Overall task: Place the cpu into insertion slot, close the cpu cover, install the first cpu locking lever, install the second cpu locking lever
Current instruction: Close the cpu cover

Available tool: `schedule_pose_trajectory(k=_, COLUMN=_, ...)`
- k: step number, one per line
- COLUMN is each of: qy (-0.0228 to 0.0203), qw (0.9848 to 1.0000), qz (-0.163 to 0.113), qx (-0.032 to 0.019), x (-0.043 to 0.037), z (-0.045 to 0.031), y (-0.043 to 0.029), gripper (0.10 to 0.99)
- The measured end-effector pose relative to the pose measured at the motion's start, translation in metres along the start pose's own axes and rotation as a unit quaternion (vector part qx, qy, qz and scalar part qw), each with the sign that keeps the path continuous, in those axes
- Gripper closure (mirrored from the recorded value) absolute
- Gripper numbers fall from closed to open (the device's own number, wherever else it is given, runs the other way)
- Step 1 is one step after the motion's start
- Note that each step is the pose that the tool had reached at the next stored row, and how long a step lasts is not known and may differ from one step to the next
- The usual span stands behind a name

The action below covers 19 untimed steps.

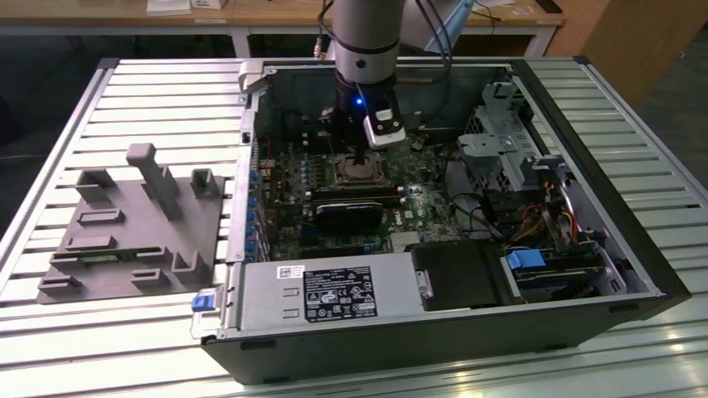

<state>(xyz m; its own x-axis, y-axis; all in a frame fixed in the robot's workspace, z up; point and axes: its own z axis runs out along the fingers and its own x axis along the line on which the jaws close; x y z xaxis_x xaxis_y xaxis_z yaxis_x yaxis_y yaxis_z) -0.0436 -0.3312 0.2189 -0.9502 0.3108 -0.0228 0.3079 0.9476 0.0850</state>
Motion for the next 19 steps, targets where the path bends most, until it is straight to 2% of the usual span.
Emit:
schedule_pose_trajectory(k=4, qy=-0.0111, qw=0.9999, qz=-0.010, qx=-0.0040, x=0.0005, z=0.0000, y=-0.0002, gripper=0.984)
schedule_pose_trajectory(k=7, qy=-0.0127, qw=0.9999, qz=-0.011, qx=-0.0018, x=0.0005, z=-0.0001, y=-0.0003, gripper=0.984)
schedule_pose_trajectory(k=10, qy=-0.0155, qw=0.9998, qz=-0.012, qx=0.0056, x=0.0008, z=-0.0001, y=-0.0004, gripper=0.984)
schedule_pose_trajectory(k=14, qy=-0.0161, qw=0.9998, qz=-0.012, qx=0.0058, x=0.0010, z=-0.0016, y=-0.0003, gripper=0.984)
schedule_pose_trajectory(k=19, qy=-0.0161, qw=0.9998, qz=-0.012, qx=0.0058, x=0.0009, z=-0.0078, y=0.0002, gripper=0.984)
